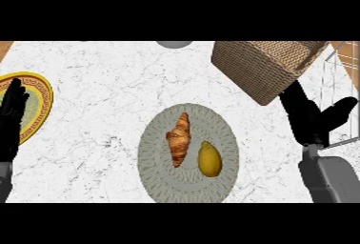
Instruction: Pick the croissant from the placemat and place it in the tiered shelf
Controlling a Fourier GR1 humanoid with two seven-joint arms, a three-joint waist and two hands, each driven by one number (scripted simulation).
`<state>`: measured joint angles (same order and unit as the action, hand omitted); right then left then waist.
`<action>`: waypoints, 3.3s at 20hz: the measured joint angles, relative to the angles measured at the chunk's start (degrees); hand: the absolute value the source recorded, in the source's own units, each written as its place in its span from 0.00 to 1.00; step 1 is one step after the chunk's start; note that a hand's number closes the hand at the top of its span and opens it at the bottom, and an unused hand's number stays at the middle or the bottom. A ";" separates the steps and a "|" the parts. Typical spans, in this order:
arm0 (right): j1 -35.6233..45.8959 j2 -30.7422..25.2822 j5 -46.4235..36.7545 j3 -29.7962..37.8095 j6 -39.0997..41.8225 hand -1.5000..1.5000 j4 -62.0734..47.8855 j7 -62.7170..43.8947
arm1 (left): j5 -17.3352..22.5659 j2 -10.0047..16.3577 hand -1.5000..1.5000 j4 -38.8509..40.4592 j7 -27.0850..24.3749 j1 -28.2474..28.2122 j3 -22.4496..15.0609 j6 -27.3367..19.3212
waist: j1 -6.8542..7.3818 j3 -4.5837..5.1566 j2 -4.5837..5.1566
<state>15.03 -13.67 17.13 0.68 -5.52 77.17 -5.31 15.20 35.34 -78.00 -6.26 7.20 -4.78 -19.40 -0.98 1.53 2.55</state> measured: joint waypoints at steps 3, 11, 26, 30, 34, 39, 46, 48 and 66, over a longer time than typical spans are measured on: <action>1.30 0.50 -0.31 -0.28 1.11 1.00 1.47 2.71 | 0.22 -1.82 0.50 -0.22 0.16 0.56 -1.76 1.53 | 0.04 -0.98 -1.25; 7.62 -1.35 -11.49 -6.74 -0.99 0.00 2.37 3.57 | 2.82 -5.16 0.50 -6.46 4.47 2.13 -7.53 7.28 | 2.02 -1.62 -2.40; 7.43 -4.47 -16.51 -17.01 15.01 0.00 11.05 -0.40 | 1.23 -7.91 0.50 -15.01 9.24 -3.12 -7.26 7.75 | 1.08 -1.51 -2.69; 10.41 -6.13 -20.52 -19.42 17.09 0.00 13.50 -6.69 | 1.49 -7.67 0.50 -14.58 9.60 -3.03 -6.00 9.19 | 1.08 -1.50 -2.67; 12.97 -4.61 -22.50 -21.22 19.37 0.00 15.60 -14.13 | 0.88 -8.01 0.50 -15.58 10.30 -3.80 -4.93 10.01 | 1.18 -1.50 -2.66; 14.99 -1.08 -26.98 -24.43 20.68 0.00 15.78 -20.39 | -0.93 -9.77 0.50 -15.95 11.69 -3.06 -4.60 10.08 | 1.21 -1.50 -2.63; 17.04 2.58 -35.82 -29.42 22.20 0.00 12.13 -24.89 | -2.11 -10.77 0.50 -16.71 13.71 -2.19 -3.42 11.26 | 1.28 -1.52 -2.58; 17.54 4.21 -38.11 -29.30 22.49 0.00 10.00 -24.43 | -2.87 -11.64 0.50 -16.50 13.97 -2.00 -2.91 11.62 | 1.27 -1.52 -2.56; 20.74 13.12 -46.98 -30.48 31.53 0.00 -0.42 -30.33 | -6.45 -15.41 0.50 -18.32 15.24 -3.51 1.39 16.10 | 1.29 -1.53 -2.58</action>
<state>35.76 -0.55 -29.85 -29.79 26.01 76.76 -35.64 8.75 19.93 -96.31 8.98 3.69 -3.39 -3.30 0.32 0.00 -0.03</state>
